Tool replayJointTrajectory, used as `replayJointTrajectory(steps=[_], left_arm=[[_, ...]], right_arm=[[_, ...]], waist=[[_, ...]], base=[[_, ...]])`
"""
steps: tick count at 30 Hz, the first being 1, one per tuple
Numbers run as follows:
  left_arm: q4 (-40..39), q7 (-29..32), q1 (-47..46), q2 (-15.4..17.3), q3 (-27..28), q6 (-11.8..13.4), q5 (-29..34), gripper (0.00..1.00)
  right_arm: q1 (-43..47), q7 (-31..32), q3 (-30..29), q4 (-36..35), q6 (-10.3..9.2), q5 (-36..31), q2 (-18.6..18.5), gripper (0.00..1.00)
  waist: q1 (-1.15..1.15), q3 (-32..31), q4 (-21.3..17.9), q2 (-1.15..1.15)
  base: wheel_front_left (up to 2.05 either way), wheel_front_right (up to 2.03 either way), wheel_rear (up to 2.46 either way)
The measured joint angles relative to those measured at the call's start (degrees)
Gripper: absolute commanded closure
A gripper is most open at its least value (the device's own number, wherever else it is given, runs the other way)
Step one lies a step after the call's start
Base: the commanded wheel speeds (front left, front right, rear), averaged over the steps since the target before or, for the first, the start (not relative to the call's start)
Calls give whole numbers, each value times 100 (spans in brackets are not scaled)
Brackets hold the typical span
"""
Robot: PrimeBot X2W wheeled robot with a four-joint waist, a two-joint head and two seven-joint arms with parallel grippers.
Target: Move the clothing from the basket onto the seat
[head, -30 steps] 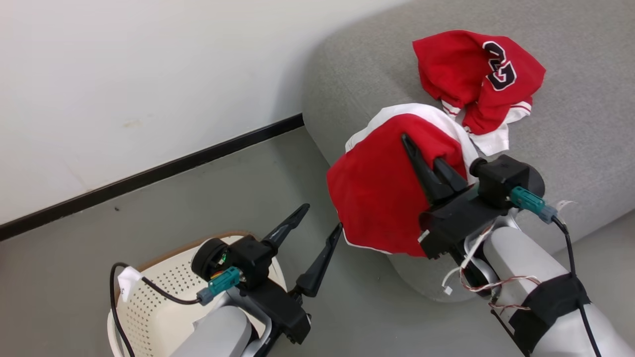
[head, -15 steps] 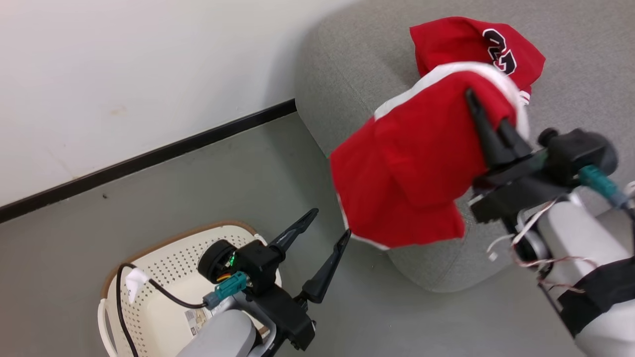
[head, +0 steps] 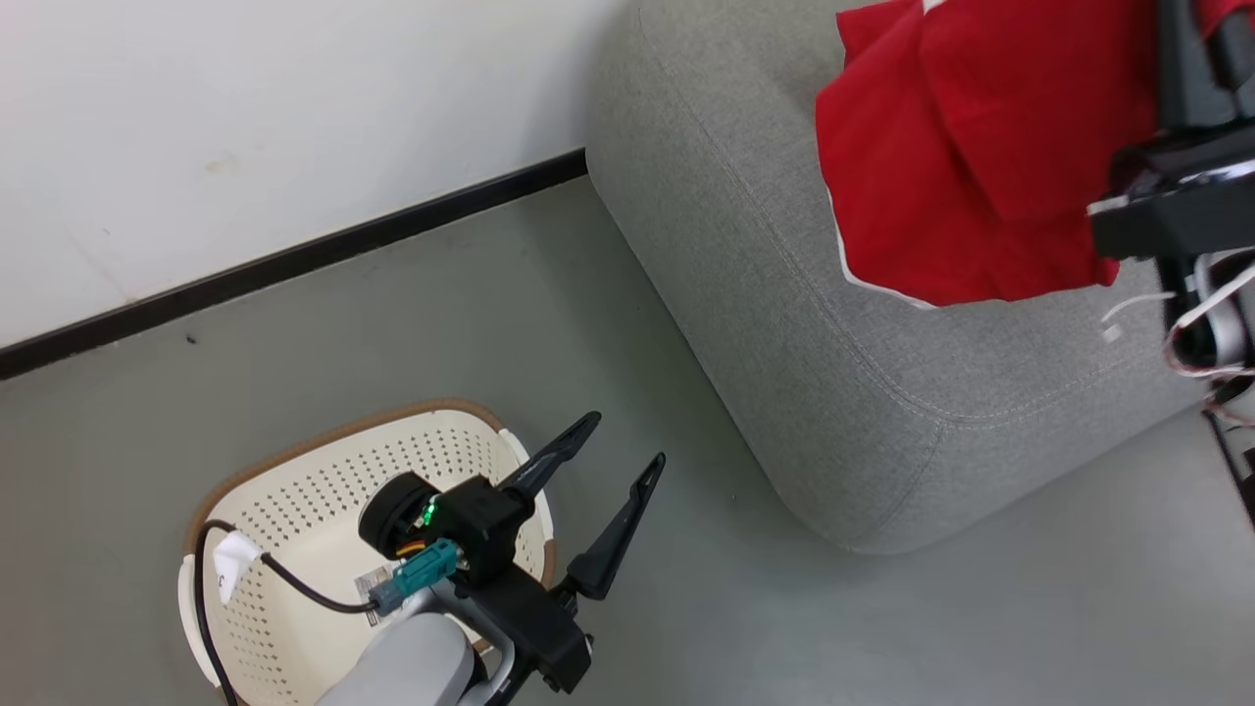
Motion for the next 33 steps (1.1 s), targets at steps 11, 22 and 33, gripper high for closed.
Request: replayJointTrajectory(steps=[11, 22, 33], left_arm=[[-109, 0, -1, 198, -258, 0, 1, 0], [-276, 0, -79, 477, -308, 0, 0, 0], [-402, 0, -226, 798, -417, 0, 0, 0]], right_arm=[[-513, -1, -482, -40, -149, -91, -471, 100], [-1050, 64, -838, 21, -296, -243, -771, 100], [-1414, 361, -1538, 272, -401, -313, -1246, 100]], waist=[[0, 342, 3, 0], [0, 827, 153, 0], [1, 1421, 301, 0]], base=[[0, 0, 0], [0, 0, 0], [0, 0, 0]])
